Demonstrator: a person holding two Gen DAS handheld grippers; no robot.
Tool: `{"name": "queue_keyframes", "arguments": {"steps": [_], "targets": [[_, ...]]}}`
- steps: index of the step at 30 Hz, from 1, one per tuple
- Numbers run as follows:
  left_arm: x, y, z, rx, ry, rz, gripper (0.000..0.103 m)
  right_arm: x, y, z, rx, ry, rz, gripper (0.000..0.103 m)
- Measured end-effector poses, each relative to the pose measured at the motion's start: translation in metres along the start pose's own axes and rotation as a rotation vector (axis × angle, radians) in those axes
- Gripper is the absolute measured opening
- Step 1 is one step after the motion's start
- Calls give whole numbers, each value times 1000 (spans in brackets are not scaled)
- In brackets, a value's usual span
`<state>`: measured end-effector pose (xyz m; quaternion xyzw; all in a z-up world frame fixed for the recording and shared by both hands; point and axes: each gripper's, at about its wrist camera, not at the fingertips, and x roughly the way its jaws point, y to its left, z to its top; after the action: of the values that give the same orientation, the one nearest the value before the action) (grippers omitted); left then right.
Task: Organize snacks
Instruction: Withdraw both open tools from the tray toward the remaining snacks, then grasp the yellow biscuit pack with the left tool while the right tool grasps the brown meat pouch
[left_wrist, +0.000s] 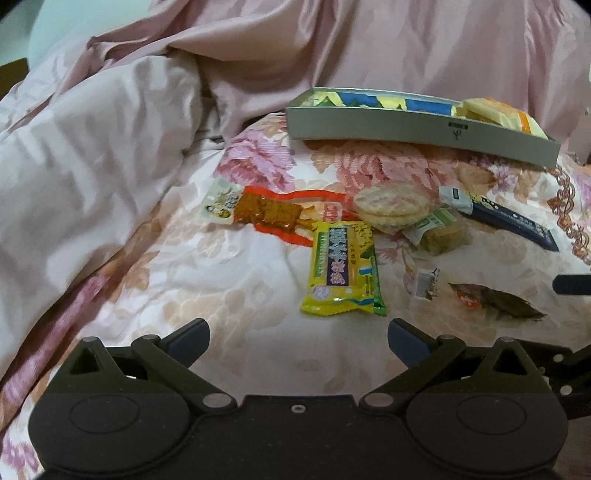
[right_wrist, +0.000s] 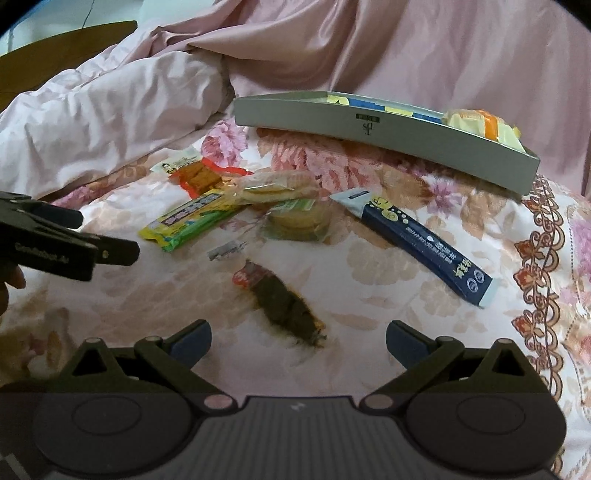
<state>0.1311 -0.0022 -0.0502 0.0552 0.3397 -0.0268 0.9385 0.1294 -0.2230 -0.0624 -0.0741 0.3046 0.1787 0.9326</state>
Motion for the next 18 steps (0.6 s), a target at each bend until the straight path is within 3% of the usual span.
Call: {"name": "queue_keyframes", "arguments": {"steps": [11,18], "targets": [[32,-10,24,77,-35,-64,102,23,-3,7,-71,-3,77,103],[49,-12,32,92,-21,-106,101,26,-9,8,-46,-23,94,94]]}}
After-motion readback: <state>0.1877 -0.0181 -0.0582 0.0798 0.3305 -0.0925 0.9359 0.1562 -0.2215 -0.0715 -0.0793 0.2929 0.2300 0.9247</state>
